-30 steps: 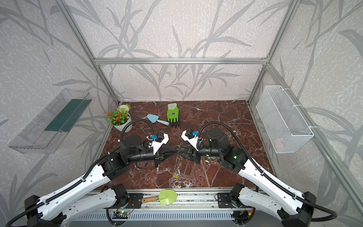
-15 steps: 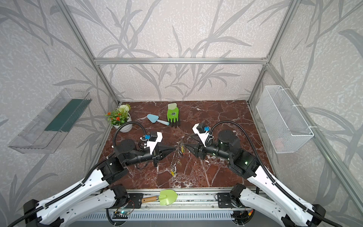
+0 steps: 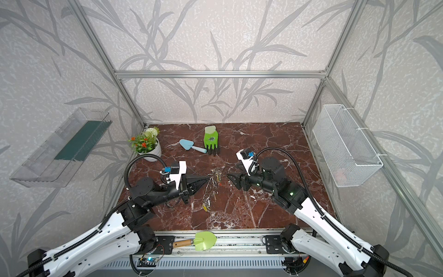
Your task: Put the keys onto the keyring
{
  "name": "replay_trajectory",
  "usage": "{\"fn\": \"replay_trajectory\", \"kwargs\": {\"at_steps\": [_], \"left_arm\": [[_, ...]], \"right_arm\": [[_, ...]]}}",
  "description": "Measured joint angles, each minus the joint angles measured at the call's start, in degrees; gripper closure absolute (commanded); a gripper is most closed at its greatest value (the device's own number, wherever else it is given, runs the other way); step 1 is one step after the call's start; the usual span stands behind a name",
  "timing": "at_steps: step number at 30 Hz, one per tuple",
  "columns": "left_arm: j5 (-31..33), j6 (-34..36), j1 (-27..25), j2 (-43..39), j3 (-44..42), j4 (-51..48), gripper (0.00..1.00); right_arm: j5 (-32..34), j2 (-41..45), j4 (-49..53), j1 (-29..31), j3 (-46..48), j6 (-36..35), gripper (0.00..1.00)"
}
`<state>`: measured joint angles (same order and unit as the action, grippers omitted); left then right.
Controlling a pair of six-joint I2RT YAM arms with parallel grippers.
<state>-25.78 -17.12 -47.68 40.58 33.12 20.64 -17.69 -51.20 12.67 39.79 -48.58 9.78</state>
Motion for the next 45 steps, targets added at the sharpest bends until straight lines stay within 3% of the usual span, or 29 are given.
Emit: {"fn": "replay_trajectory", "kwargs": {"at_steps": [11,22,34,40,45], "left_arm": [[0.8,-0.3,0.0,0.2,-0.1,0.9,1.0],[1.9,-1.0,0.0,3.1,-0.1,1.3,1.0],[1.9,-2.0,0.0,3.2,-0.1,2.1,1.0],[2.0,-2.1,0.0,3.0,-0.1,2.1,1.0],[2.4,-2.2,0.0,2.8,-0.1,2.1,1.0]], "right_arm": [[-11.6,-0.9,-7.2,0.5,3.7,1.6,0.41],[-20.1,2.3,-11.2,3.6,5.9,-0.3,0.41],[-15.8,-3.5,-11.6,4.6,3.9,-2.6,0.65],[-14.7,-3.8,-13.8,4.6,3.9,-2.5,0.87],[-13.4,-3.2,-14.1,4.6,3.9,-2.8,0.98]]}}
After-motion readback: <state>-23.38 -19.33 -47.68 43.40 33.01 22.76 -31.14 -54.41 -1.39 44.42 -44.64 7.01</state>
